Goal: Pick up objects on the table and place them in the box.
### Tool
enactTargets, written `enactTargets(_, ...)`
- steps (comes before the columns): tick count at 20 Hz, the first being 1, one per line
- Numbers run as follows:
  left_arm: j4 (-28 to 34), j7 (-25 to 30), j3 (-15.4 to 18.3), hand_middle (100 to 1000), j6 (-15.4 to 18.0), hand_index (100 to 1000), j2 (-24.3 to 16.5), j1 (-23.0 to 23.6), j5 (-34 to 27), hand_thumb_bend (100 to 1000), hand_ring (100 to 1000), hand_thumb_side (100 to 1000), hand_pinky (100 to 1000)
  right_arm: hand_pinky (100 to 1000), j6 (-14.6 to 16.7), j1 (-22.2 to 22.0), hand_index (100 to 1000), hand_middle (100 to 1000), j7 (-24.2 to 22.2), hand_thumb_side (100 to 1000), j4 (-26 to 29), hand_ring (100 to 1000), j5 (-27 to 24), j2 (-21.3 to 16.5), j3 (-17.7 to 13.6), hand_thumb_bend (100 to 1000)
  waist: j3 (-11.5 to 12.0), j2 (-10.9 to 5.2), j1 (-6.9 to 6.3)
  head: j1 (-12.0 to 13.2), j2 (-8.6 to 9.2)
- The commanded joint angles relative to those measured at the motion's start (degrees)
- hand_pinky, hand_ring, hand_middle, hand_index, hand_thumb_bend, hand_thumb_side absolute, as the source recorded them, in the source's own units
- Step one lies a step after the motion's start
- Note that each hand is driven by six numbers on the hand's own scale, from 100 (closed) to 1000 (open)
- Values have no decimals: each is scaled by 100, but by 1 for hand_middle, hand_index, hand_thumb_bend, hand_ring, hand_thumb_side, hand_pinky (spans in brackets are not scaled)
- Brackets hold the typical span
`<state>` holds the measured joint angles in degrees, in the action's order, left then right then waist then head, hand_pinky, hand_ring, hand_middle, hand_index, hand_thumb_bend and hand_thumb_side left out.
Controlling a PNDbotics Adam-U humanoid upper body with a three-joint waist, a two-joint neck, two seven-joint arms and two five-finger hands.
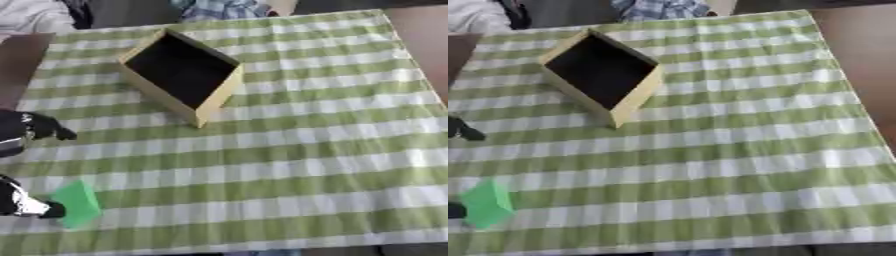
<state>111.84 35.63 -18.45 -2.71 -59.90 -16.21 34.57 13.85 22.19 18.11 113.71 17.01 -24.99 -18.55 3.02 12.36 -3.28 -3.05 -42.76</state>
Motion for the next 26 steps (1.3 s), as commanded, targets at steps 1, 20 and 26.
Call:
enactTargets(1, -106, -15, -33, 710, -96, 905, -74, -36, 111, 730, 789, 671, 790, 576, 1, 67, 921, 724, -19, 967, 88, 794, -39, -78, -15, 100, -14, -72, 1, 41, -21)
enactTargets(20, -584, 33, -573, 575, -456, 838, 367, -340, 184, 663, 630, 734, 679, 571, -13, 65, 923, 720, -38, 968, 88, 795, -92, 21, -38, 100, -130, -60, -26, 135, -14)
enactTargets(26, -670, -29, -643, 544, -613, 817, 445, -311, 334, 658, 602, 712, 652, 571, -16, 72, 923, 720, -41, 968, 88, 795, -97, 35, -44, 100, -138, -50, -36, 158, -19)
